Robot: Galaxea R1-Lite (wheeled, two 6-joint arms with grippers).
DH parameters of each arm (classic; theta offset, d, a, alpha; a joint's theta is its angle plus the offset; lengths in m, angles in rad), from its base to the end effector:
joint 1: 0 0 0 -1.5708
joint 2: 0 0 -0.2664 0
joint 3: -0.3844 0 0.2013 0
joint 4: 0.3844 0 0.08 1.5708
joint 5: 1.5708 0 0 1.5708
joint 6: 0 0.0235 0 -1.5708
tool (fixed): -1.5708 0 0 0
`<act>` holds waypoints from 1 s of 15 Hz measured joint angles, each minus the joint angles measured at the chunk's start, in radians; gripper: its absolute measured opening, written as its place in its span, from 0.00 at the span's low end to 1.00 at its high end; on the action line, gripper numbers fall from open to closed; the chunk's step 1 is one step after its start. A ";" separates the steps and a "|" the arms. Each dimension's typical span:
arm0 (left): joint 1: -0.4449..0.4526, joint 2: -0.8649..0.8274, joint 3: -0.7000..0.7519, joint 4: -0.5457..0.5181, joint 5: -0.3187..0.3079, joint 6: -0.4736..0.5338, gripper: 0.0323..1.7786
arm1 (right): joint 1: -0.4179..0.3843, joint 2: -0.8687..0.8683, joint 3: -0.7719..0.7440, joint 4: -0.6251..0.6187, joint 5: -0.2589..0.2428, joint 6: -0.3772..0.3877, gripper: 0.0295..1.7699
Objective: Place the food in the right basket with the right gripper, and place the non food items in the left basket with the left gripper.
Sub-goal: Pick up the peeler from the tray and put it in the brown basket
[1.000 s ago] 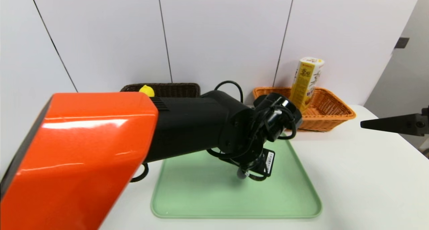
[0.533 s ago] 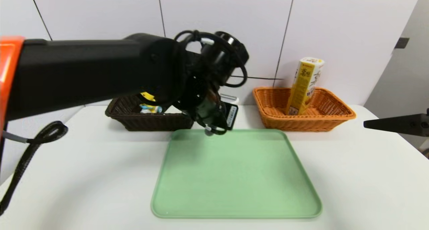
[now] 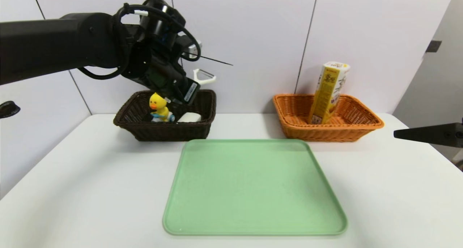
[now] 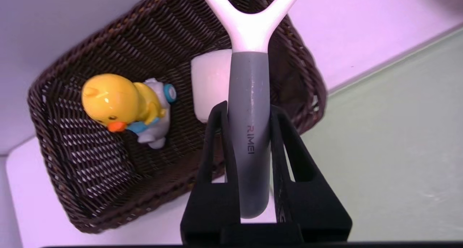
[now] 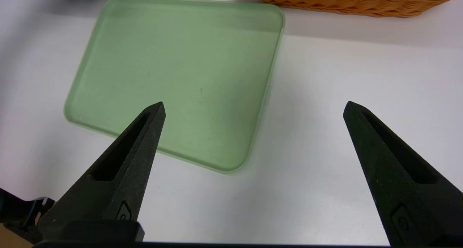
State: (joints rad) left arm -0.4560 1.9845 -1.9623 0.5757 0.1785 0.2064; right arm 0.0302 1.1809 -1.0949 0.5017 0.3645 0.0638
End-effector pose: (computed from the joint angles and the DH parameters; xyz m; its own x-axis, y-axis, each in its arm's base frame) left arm 0.3435 -0.1638 0.2572 0.8085 -0.1988 -0.5540 0.3988 0.8773 0.2672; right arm 0.1757 0.0137 0.2491 0.7664 0.3798 -0.5180 -0.2888 0.9241 0.2503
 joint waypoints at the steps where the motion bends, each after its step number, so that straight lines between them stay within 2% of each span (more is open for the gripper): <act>1: 0.034 0.007 0.000 -0.023 -0.052 0.053 0.15 | 0.000 0.000 0.000 0.000 0.000 0.000 0.96; 2: 0.064 0.018 0.001 -0.062 -0.100 0.100 0.15 | 0.000 0.000 0.001 0.000 0.000 0.000 0.96; 4: 0.097 0.044 0.010 -0.124 -0.137 0.167 0.15 | 0.000 -0.001 0.002 0.000 -0.001 0.000 0.96; 12: 0.119 0.120 0.085 -0.155 -0.143 0.201 0.15 | -0.004 -0.006 0.001 0.000 -0.001 0.000 0.96; 15: 0.117 0.133 0.088 -0.157 -0.138 0.195 0.40 | -0.006 -0.006 0.000 -0.001 0.000 0.000 0.96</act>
State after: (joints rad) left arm -0.3385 2.1177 -1.8743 0.4189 0.0404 0.4017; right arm 0.0245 1.1751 -1.0953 0.5006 0.3640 0.0643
